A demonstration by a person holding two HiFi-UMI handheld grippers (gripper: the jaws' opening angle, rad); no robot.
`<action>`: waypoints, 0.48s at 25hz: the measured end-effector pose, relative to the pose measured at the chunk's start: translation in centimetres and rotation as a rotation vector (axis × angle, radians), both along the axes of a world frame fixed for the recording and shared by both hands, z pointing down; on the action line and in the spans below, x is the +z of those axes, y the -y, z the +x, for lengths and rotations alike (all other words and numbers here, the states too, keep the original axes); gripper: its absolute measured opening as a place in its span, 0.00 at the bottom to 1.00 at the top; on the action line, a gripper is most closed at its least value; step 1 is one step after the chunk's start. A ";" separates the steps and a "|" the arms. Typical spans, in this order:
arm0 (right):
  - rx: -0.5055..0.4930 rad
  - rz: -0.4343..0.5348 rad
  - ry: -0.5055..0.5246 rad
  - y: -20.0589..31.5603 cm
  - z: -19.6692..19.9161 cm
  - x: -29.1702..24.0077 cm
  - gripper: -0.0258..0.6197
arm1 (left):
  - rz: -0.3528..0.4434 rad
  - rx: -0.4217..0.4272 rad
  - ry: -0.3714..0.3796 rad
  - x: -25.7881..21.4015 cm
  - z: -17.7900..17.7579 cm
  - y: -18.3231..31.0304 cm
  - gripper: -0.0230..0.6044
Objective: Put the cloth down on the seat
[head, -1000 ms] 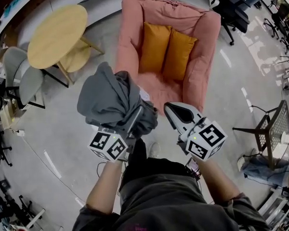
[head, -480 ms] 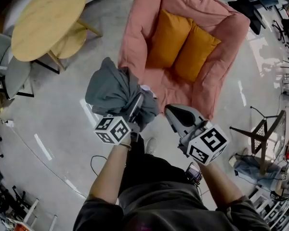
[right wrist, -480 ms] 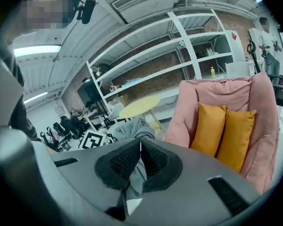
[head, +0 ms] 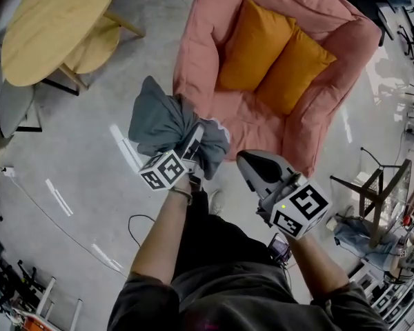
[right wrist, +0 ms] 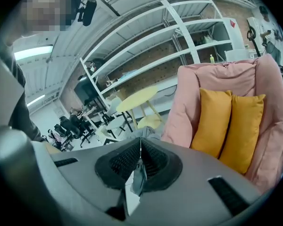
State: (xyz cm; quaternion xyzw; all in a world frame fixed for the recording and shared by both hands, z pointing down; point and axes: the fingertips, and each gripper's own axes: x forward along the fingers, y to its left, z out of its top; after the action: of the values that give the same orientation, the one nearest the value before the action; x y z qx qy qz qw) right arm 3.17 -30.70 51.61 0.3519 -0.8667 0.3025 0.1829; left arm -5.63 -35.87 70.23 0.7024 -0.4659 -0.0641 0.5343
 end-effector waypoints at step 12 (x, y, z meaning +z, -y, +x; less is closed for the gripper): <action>-0.011 -0.008 0.031 -1.5 -1.3 -0.2 0.07 | -0.002 0.039 0.072 -1.0 0.1 -2.1 0.76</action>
State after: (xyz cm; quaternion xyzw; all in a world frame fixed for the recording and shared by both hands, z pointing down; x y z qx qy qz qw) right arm 1.90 -29.21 51.45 0.3419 -0.8701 0.3102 0.1726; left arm -5.53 -33.75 69.21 0.7128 -0.4709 -0.0280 0.5190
